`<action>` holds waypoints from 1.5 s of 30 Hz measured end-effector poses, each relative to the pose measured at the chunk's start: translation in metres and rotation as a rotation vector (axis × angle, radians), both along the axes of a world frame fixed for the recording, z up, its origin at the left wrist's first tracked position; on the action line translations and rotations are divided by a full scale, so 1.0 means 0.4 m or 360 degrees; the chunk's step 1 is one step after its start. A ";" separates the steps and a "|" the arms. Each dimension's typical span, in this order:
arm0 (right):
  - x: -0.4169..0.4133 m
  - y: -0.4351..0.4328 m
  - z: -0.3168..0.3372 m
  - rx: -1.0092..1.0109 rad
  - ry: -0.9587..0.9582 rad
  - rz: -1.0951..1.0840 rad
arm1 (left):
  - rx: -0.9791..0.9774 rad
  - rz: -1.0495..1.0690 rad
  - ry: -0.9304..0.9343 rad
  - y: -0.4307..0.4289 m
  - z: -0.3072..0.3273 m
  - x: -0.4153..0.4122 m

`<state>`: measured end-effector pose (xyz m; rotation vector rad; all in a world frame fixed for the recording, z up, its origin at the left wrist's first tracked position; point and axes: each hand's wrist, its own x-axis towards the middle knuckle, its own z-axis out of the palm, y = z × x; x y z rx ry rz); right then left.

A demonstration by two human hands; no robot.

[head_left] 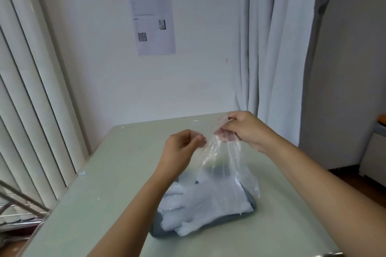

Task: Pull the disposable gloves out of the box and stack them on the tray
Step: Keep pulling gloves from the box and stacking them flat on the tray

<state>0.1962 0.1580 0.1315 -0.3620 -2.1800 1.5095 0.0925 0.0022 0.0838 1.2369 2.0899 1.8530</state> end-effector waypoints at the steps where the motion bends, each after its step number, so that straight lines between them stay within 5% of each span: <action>1: 0.010 -0.003 -0.004 -0.0019 -0.0008 0.0061 | 0.0018 -0.0029 -0.0120 -0.008 0.007 0.002; 11: 0.095 0.006 -0.067 0.0203 -0.0826 0.0526 | -0.0284 -0.0192 -0.0314 -0.090 0.097 0.000; 19: 0.086 -0.042 0.023 0.0065 -0.0280 0.0411 | -0.0727 -0.0492 0.0018 -0.085 0.160 0.003; 28: 0.070 -0.028 -0.006 -0.0123 -0.0040 0.0116 | -0.1273 -0.0802 -0.0144 -0.140 0.071 -0.090; 36: 0.040 -0.004 -0.069 -0.0579 -0.0019 -0.0034 | -0.0583 -0.0785 -0.0968 -0.128 -0.036 -0.122; 45: 0.009 0.055 -0.237 -0.0454 -0.0365 -0.0272 | -0.1038 -0.0288 -0.0434 -0.064 -0.104 -0.195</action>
